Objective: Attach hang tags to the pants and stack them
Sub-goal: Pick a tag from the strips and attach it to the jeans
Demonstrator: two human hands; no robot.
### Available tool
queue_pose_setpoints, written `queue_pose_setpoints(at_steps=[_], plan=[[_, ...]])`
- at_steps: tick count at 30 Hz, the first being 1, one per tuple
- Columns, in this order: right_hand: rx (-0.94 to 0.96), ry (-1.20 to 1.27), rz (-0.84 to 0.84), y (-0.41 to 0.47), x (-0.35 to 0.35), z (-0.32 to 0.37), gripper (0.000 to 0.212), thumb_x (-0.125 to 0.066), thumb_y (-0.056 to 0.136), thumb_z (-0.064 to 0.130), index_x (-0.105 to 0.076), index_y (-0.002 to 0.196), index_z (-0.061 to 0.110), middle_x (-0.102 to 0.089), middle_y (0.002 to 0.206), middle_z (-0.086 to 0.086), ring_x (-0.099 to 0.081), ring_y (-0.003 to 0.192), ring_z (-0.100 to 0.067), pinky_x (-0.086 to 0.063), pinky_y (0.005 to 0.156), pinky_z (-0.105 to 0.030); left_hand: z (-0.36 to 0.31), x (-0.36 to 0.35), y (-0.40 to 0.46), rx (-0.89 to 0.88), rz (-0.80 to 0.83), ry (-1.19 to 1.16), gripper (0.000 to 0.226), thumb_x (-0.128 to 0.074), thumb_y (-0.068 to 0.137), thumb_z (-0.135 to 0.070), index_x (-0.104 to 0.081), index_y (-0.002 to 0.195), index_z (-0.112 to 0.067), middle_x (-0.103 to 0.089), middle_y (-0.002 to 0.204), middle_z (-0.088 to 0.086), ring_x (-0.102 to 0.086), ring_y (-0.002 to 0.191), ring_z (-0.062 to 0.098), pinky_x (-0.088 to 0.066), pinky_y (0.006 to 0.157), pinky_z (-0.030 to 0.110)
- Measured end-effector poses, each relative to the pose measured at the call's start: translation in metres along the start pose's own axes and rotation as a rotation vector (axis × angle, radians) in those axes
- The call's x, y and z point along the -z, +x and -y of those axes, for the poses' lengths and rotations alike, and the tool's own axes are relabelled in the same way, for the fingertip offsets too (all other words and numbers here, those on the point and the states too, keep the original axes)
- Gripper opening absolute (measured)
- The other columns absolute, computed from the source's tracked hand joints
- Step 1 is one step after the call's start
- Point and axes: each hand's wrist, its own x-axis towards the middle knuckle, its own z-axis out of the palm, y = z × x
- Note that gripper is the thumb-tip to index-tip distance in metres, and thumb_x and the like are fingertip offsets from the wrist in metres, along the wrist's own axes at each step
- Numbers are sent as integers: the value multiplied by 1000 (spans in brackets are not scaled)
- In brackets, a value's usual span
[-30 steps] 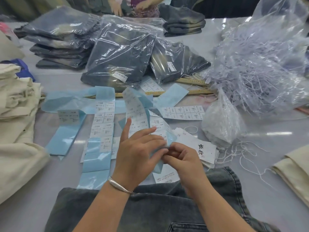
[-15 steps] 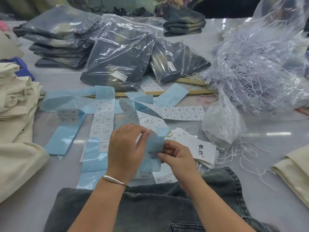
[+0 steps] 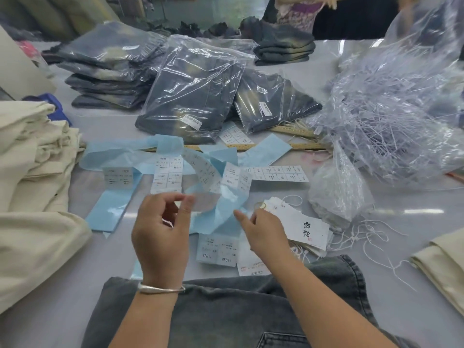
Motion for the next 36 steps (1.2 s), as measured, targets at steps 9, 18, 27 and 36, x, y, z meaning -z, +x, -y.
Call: queue_pose_setpoints(at_steps=[9,18,27,36], plan=[[-243,953,340,-89,42,-14,35,-66,82,41,-70,78,7,-63,65,-8,-53,49,-15,-31,42,-20,-17,7,-71,-488,196,127,19,-67,91,-29,-70,78,-15,-58,70,-6,-53,57,14,-44,52,27],[-174,797,90,-140,49,-44,10,-67,82,0,-68,73,4,-63,60,-8,-52,46,-12,-34,42,-19,-36,42,-127,8,469,-125,35,-69,78,-59,-64,97,-30,-60,83,-15,-56,65,5,-45,60,13],[-73,582,-48,-134,28,-52,5,-74,80,11,-76,82,15,-70,65,-1,-58,50,-10,-40,47,-16,-28,40,-137,561,598,-348,15,-77,80,-16,-69,69,-13,-66,64,-1,-49,59,6,-42,60,22],[-63,-580,-197,-48,-13,-45,54,-58,74,68,-64,106,25,-66,107,2,-54,109,-22,-40,92,-38,-10,23,-122,827,381,-542,14,-77,78,-13,-77,74,-26,-66,99,-9,-60,72,1,-47,66,10]])
